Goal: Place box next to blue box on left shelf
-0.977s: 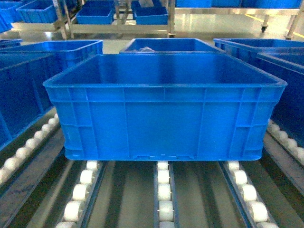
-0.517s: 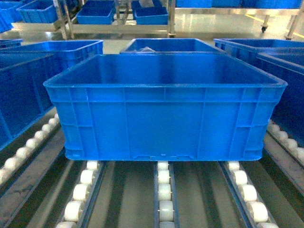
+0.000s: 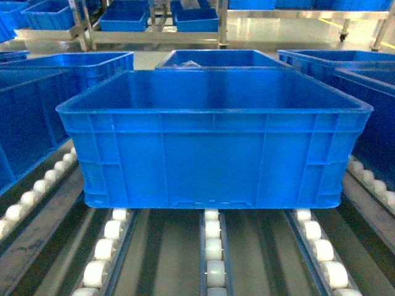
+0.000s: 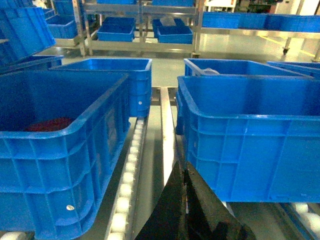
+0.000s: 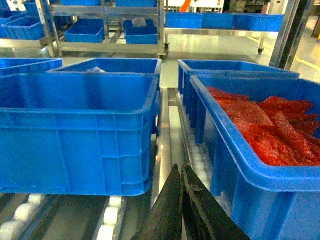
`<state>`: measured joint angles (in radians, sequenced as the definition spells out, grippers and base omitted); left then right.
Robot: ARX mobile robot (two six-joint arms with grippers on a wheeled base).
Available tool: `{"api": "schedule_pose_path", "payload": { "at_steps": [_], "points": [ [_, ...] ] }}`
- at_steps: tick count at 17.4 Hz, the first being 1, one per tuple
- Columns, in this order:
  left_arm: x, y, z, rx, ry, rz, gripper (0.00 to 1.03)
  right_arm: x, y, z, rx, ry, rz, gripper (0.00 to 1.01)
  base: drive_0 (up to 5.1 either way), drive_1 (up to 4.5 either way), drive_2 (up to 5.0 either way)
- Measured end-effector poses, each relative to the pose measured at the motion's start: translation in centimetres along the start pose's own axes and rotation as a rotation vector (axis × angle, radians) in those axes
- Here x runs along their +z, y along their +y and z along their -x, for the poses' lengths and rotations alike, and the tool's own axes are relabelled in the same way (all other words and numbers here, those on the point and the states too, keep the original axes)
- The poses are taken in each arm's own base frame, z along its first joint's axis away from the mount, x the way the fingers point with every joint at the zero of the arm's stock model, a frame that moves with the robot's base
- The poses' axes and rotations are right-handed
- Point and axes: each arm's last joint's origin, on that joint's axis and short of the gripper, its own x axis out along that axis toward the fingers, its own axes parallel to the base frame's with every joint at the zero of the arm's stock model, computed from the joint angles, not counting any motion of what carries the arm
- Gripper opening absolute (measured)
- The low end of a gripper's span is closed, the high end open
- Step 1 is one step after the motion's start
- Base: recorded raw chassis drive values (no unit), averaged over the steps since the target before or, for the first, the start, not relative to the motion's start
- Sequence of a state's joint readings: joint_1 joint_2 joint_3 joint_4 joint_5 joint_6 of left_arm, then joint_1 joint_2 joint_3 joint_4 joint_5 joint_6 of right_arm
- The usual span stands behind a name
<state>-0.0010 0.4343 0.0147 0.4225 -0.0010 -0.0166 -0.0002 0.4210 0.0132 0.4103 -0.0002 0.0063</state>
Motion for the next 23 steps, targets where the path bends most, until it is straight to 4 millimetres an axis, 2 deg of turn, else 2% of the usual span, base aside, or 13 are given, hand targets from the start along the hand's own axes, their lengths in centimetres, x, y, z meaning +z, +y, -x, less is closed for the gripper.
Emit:
{"api": "schedule_pose_path", "payload": {
  "at_steps": [12,13,14,15,18,23],
  "points": [
    [0.1,0.0,1.7,0.000,-0.011,0.000,0.02,0.1,0.0,1.6,0.000,-0.011,0.000,0.02,0.0,0.00,0.0],
    [0.0,0.0,2.0,0.000,0.001,0.000,0.02,-0.5,0.0,2.2,0.002,0.040,0.000,0.02,0.0,0.00,0.0],
    [-0.4,0.0,2.7,0.000,0.023,0.000,0.02,-0.1,0.0,2.8,0.000,-0.012,0.000,0.02,0.0,0.00,0.0],
    [0.1,0.0,2.9,0.000,-0.024,0.000,0.02,0.0,0.0,2.8,0.000,-0.014,0.000,0.02,0.0,0.00,0.0],
    [-0.2,0.0,2.8,0.000,-0.002,0.000,0.02,-0.2,0.0,2.7,0.000,0.000,0.002,0.03,0.0,0.00,0.0],
    [-0.2,0.0,2.8,0.000,-0.002,0.000,0.67,-0.2,0.0,2.7,0.000,-0.003,0.001,0.66,0.0,0.00,0.0]
  ]
}}
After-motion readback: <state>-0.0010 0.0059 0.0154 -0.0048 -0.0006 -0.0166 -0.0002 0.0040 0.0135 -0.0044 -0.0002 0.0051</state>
